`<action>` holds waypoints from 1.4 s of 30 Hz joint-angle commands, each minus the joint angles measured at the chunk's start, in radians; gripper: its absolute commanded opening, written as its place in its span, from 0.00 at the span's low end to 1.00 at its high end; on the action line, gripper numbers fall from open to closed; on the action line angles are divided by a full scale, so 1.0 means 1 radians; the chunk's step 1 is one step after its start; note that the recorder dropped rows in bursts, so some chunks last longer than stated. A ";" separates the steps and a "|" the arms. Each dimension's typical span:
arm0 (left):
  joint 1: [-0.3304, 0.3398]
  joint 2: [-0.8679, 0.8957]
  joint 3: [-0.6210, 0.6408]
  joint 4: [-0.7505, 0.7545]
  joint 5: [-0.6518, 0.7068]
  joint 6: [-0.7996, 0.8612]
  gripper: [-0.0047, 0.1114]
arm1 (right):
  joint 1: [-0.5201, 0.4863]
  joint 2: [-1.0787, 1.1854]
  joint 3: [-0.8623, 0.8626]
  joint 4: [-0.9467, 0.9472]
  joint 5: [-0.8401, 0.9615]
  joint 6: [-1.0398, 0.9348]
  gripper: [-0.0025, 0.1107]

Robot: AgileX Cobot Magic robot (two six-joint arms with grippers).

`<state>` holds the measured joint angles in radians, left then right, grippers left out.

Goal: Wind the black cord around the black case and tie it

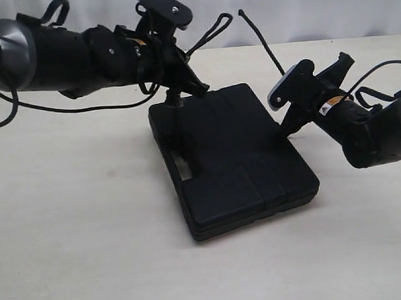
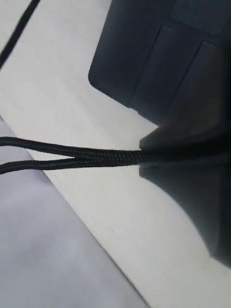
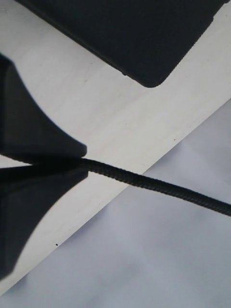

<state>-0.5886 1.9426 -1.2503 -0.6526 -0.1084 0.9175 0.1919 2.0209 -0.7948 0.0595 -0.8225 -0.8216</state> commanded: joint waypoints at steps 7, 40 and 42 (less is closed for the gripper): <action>0.056 -0.104 0.249 1.017 -0.597 -1.095 0.04 | -0.003 0.005 0.010 -0.052 0.038 0.015 0.06; 0.194 0.058 0.247 1.131 -0.669 -1.098 0.04 | -0.003 0.005 0.092 -0.119 -0.151 -0.075 0.06; 0.194 0.068 0.247 1.132 -0.685 -1.098 0.04 | -0.003 0.005 0.092 -0.129 -0.153 -0.075 0.06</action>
<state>-0.3969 1.9991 -0.9969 0.5043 -0.7620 -0.1676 0.1879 2.0209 -0.7134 -0.0528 -1.0120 -0.8754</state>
